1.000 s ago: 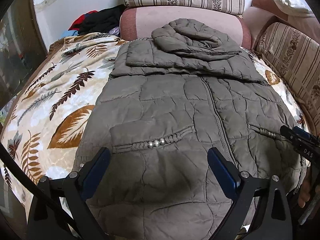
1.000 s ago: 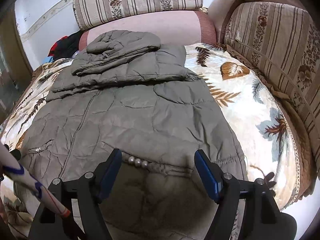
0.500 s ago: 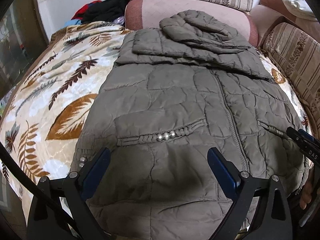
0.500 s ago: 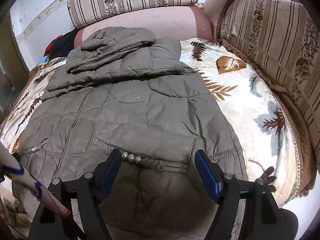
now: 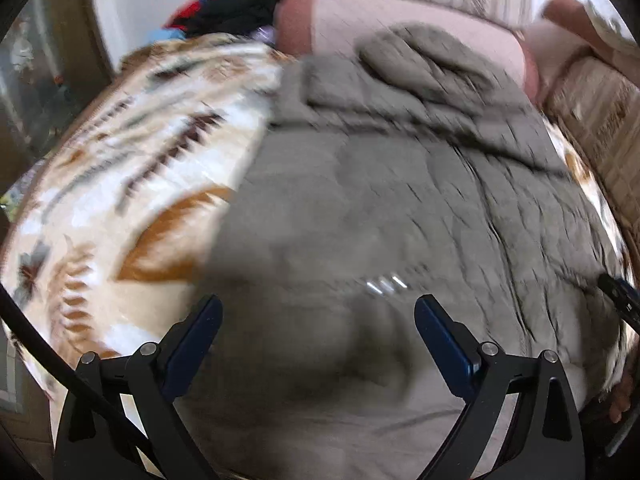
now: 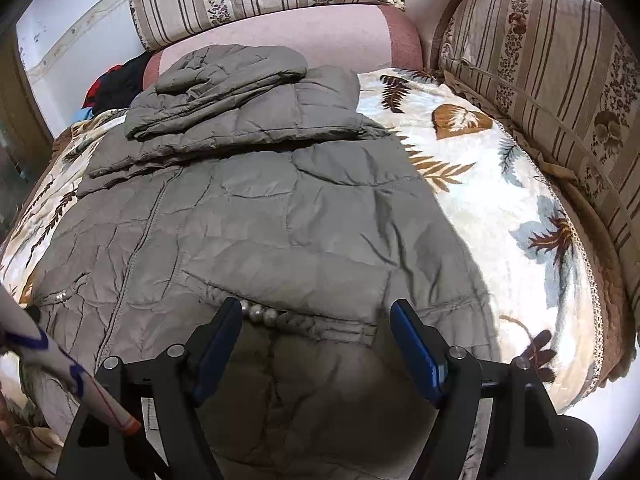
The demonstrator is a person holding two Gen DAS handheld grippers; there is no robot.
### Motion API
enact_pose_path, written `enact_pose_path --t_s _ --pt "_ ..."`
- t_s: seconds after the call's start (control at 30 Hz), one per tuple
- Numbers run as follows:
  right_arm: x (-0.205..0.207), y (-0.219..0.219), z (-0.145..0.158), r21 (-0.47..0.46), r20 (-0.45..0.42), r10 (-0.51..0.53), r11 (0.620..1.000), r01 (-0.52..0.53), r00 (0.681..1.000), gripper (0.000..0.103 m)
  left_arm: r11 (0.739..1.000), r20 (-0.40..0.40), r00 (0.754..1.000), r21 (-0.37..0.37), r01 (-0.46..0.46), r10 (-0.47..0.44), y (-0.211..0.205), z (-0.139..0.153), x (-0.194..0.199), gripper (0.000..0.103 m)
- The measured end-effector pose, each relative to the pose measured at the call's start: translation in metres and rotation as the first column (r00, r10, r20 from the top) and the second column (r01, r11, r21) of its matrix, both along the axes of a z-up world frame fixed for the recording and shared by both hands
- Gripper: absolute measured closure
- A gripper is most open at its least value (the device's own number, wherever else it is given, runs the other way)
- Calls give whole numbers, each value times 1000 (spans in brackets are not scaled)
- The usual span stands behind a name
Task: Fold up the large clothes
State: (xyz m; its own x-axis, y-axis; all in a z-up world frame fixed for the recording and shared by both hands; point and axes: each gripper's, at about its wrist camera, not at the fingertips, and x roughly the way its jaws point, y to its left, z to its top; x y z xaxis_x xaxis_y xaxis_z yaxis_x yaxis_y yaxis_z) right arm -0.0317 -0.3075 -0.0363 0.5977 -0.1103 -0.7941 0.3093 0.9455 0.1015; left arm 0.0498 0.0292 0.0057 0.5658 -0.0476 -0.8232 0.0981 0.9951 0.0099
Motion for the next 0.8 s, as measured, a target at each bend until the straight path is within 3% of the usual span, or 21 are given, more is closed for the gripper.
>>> enact_pose_path --t_s 0.13,0.3,0.43,0.53,0.67,0.73,0.8 --pt "-7 -37 8 54 15 -68 996 67 998 21 995 36 994 -30 -97 98 60 19 18 6" --pt "-14 -98 4 180 -2 -172 969 169 985 18 972 -55 989 -184 -148 140 127 -5 43 6" --pt "-9 -121 -10 211 -43 -182 959 187 982 18 932 -165 983 -334 -137 85 140 -39 57 7" --pt "-3 -125 -22 305 -44 -149 940 155 988 18 897 -212 976 -424 -127 38 135 -60 64 7" --pt "4 -132 -42 441 -36 -118 889 122 992 18 879 -206 978 -467 -100 1 127 -68 69 7" --pt "8 -135 -48 481 -24 -120 869 116 993 17 841 -214 976 -537 -73 -52 123 -71 69 7" --pt "7 -141 -49 539 0 -129 836 109 992 17 776 -227 965 -629 -41 -133 114 -77 64 7"
